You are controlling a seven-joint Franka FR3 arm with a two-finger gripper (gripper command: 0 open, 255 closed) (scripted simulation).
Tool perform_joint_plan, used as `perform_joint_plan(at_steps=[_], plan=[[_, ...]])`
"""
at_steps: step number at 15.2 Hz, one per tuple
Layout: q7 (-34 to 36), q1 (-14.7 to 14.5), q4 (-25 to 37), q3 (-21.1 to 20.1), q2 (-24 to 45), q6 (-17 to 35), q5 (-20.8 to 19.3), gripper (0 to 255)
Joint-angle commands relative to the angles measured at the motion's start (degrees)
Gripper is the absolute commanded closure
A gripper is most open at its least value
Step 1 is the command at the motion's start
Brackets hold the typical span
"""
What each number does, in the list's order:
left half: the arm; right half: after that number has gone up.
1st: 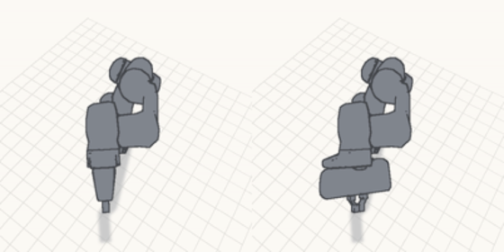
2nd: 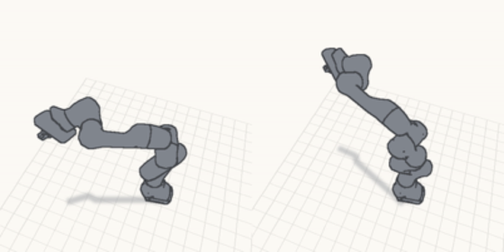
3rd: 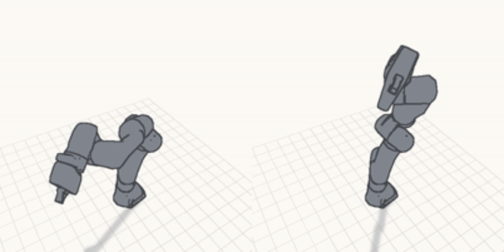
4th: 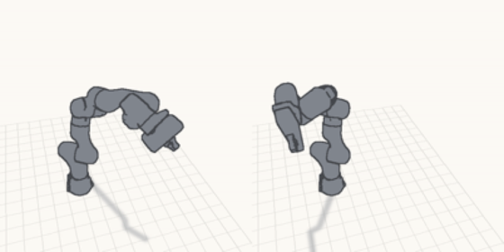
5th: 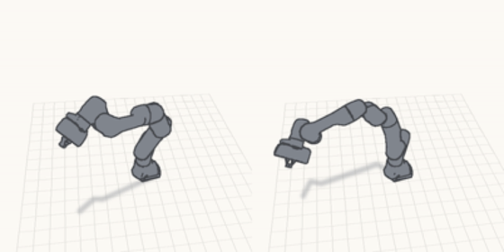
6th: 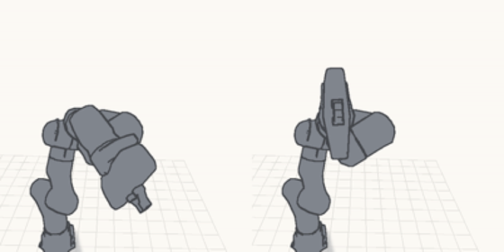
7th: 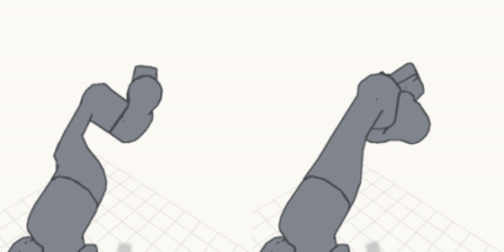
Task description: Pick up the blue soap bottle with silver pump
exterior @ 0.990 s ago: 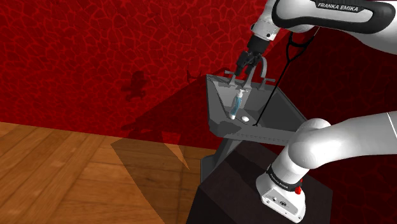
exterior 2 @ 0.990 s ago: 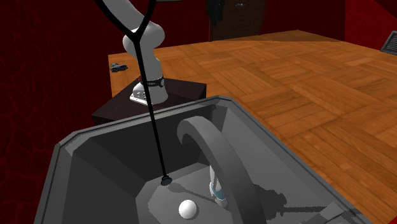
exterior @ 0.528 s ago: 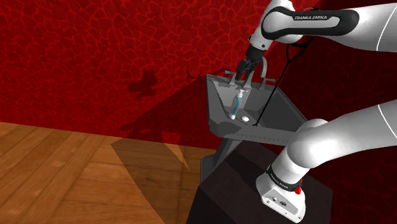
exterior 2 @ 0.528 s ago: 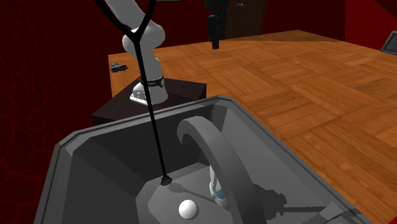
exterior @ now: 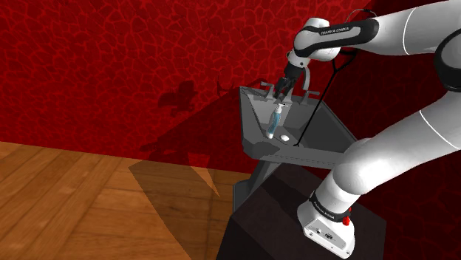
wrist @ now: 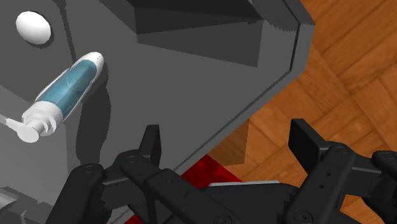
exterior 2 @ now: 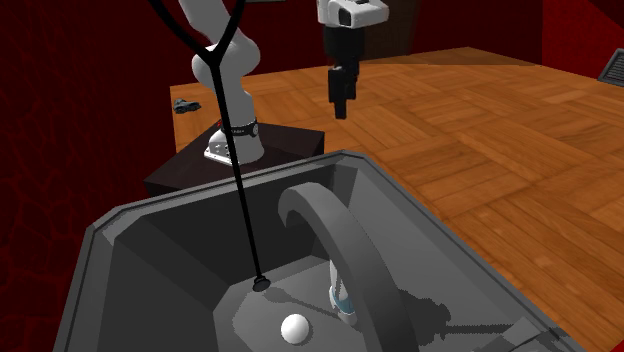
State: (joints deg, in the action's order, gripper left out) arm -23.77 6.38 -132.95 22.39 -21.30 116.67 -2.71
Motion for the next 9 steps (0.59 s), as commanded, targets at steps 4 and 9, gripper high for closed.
perform_joint_plan(at_steps=[4,9], plan=[[-7.04,0.11,4.52,4.76,9.79,4.30,2.47,0],[-15.11,1.07,10.72,8.43,20.74,7.20,7.73,0]])
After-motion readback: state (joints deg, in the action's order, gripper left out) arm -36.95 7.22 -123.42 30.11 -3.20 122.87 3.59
